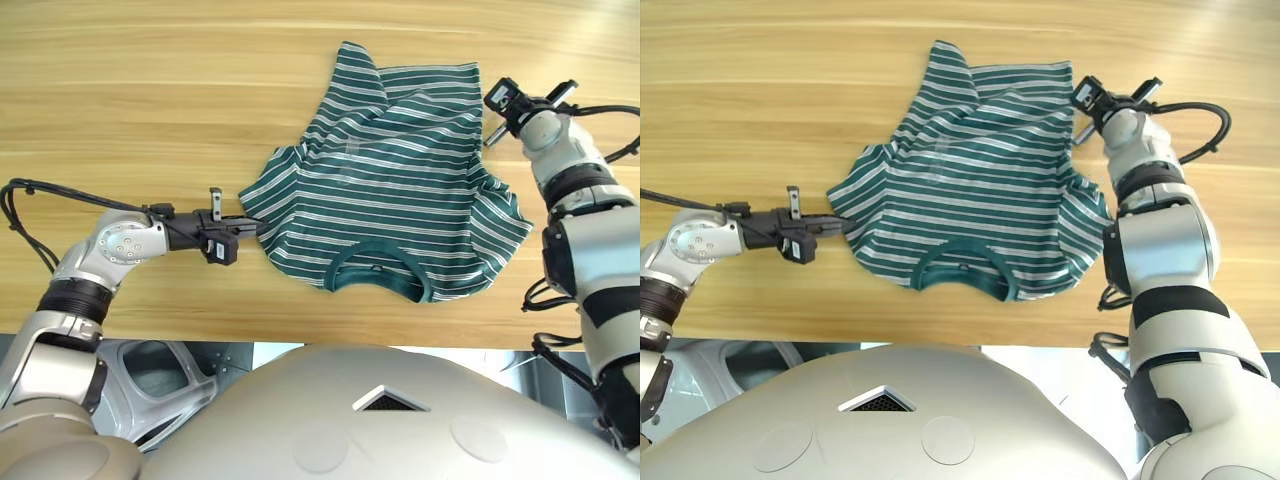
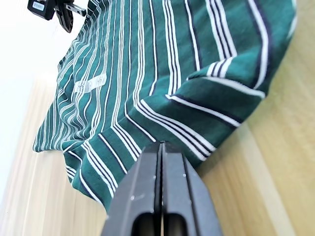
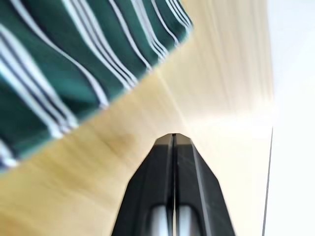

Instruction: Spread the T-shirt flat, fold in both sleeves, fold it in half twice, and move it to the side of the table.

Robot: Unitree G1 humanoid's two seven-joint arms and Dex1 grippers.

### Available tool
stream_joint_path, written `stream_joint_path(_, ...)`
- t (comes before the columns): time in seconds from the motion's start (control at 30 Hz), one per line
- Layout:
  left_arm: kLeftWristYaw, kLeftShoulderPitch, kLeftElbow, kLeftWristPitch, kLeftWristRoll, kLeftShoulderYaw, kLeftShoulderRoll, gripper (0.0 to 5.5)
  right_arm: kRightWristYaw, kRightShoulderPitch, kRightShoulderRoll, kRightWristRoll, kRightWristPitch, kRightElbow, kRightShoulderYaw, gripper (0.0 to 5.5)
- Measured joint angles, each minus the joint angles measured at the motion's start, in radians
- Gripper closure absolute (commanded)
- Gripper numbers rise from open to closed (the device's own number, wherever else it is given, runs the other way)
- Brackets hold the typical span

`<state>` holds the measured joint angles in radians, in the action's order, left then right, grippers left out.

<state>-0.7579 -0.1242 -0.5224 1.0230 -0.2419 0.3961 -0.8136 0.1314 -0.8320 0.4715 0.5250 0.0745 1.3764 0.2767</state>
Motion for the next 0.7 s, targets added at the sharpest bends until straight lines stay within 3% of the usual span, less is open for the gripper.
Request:
stream_joint_path(0.23,-0.056,0.069,0.076,0.000,0.150,-0.014,-0.092,5.47,0.000,0.000,-0.025,0.001,0.025,-0.002,0.002,5.50)
stream_joint_path(0.3,-0.064,0.094,0.162,-0.005,0.233,-0.074,-0.182,5.47,-0.001,0.000,-0.028,0.003,0.026,-0.002,0.006,5.50)
stream_joint_path(0.4,-0.058,0.074,0.233,-0.033,0.267,-0.154,-0.222,5.47,-0.002,0.000,-0.030,0.006,0.034,-0.002,0.008,5.50)
stream_joint_path(0.57,-0.054,-0.071,0.233,-0.093,0.177,-0.175,-0.167,5.47,-0.014,-0.014,-0.033,0.008,0.050,-0.009,0.012,5.50)
stream_joint_path(0.7,-0.080,-0.169,0.090,-0.099,0.084,-0.083,-0.043,5.47,-0.024,-0.053,-0.057,0.011,0.081,-0.022,0.024,5.50)
